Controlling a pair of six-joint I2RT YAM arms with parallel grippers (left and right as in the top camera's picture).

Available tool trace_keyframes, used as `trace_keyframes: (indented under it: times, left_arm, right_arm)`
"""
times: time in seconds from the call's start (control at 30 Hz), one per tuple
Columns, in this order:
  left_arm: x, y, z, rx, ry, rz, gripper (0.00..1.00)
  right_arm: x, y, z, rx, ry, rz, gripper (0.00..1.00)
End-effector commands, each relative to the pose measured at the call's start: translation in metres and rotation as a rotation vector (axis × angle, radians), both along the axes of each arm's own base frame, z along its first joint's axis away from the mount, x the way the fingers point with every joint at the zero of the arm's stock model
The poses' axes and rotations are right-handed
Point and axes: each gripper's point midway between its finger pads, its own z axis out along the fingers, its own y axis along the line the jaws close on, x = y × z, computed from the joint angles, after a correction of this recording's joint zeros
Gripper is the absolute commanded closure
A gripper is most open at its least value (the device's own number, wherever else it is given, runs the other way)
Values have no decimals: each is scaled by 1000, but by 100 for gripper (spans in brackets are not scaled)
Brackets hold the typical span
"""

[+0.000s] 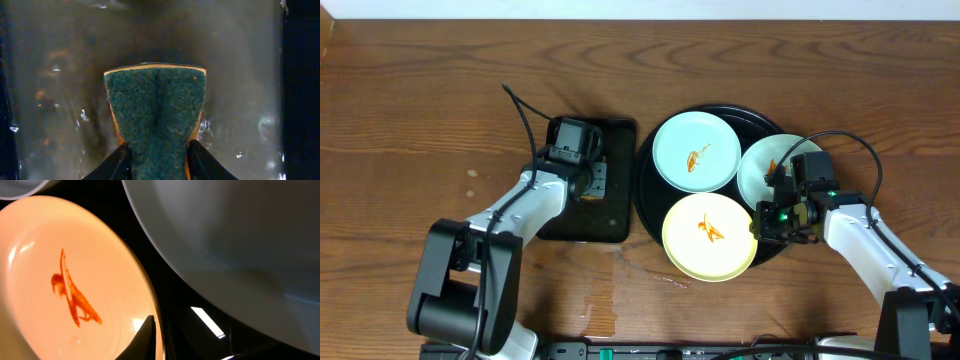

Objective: Clean dirty plates on tray and stack at the side

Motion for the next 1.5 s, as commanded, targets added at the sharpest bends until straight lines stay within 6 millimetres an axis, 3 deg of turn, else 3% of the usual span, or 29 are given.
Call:
trace_keyframes:
  times: [0.0, 0.1, 0.17, 0.3, 0.5, 0.97, 1.1, 1.47]
  left_arm:
    - [1, 2, -5, 18, 7, 2, 64]
    - [0, 3, -7, 20, 15, 2, 64]
    - [-1, 3, -8, 22, 21, 2, 69]
    - [-1, 3, -8, 21, 20, 2, 92]
    - [6, 2, 0, 14, -9, 2, 92]
    - [34, -5, 101, -58, -309, 1, 93]
    - [36, 4, 120, -26, -370, 35, 92]
    - [35, 5, 162, -55, -482, 37, 92]
  right_arm:
    - [-3, 3, -3, 6, 11, 9, 93]
    - [-3, 3, -3, 6, 11, 8, 93]
    - [-3, 3, -3, 6, 10, 8, 93]
    - [-3, 3, -3, 6, 10, 8, 93]
    - [-3, 3, -3, 6, 10, 9, 91]
    - [-1, 3, -2, 6, 3, 9, 92]
    - [-1, 3, -2, 6, 3, 9, 92]
    - [0, 3, -2, 7, -2, 9, 93]
